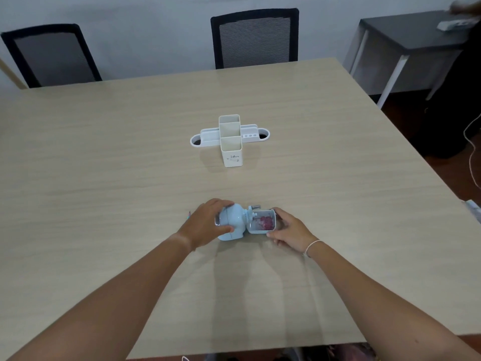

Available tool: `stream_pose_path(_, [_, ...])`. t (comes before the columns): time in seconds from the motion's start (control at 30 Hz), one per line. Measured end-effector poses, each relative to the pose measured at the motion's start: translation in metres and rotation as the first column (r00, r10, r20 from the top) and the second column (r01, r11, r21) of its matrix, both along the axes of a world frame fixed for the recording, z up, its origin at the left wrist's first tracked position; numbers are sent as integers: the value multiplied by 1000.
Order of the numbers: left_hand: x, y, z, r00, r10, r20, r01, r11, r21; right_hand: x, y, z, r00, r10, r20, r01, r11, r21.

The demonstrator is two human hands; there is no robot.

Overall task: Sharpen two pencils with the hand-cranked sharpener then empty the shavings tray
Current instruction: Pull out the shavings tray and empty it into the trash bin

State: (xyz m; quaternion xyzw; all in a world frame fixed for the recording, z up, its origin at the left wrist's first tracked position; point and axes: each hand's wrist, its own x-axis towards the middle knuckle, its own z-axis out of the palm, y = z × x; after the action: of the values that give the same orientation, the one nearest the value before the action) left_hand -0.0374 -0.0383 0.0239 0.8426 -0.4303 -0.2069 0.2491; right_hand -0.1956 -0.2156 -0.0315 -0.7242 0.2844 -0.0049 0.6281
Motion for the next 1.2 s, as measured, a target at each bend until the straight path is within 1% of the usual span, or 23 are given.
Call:
stream_pose_path(0.1, [-4,-1,1,1000,23,11,-23,1000,13,-16,-9,3,995,-100,21,95,980,174])
stream_pose_path(0.17, [-8,-2,2,999,42,19,-42,999,27,-25,-12,5,989,-144,35,129,953,274])
stream_pose_path(0.27, [-13,-2,4,997,64,50,-67,996,58,-36,-13,8,971,-230,59,177,868,465])
stream_pose_path(0.33, [-17,-3,6,994,73,76,-79,995,68,-44,-12,12,962,-268,52,198,816,543])
stream_pose_path(0.53, [-29,-4,16,987,89,137,-95,995,39,-65,-4,28,924,-375,69,239,711,661])
stream_pose_path(0.67, [-39,0,28,987,79,140,-79,997,-10,-78,11,42,871,-477,118,249,635,732])
stream_pose_path(0.83, [-59,16,42,992,51,111,-37,992,-125,-97,41,59,803,-571,170,282,615,736])
stream_pose_path(1.03, [-99,44,49,999,-27,30,32,978,-204,-139,92,75,685,-696,214,274,518,811])
stream_pose_path(1.1, [-116,48,47,997,-70,-12,66,974,-217,-156,107,76,652,-729,208,300,501,812])
stream_pose_path(1.2, [-149,50,41,987,-157,-36,148,970,-191,-190,127,74,596,-777,201,325,463,825])
